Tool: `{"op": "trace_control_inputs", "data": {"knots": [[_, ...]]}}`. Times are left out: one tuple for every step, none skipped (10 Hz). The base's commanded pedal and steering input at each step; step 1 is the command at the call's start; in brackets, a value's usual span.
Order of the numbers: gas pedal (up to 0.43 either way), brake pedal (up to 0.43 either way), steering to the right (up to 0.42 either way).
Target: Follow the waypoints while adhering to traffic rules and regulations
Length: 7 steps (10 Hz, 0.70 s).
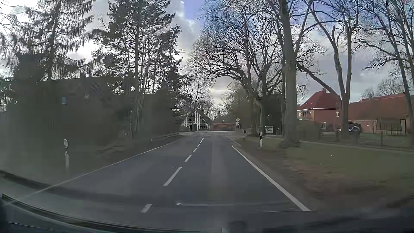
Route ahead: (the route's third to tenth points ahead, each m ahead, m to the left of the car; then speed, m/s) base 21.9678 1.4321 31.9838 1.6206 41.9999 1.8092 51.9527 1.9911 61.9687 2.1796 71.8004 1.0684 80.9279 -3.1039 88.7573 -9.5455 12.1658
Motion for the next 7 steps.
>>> {"op": "trace_control_inputs", "data": {"knots": [[0.118,0.000,-0.006],[0.118,0.000,-0.007],[0.118,0.000,-0.007],[0.118,0.000,-0.007],[0.118,0.000,-0.005],[0.110,0.000,0.001],[0.110,0.000,0.001]]}}
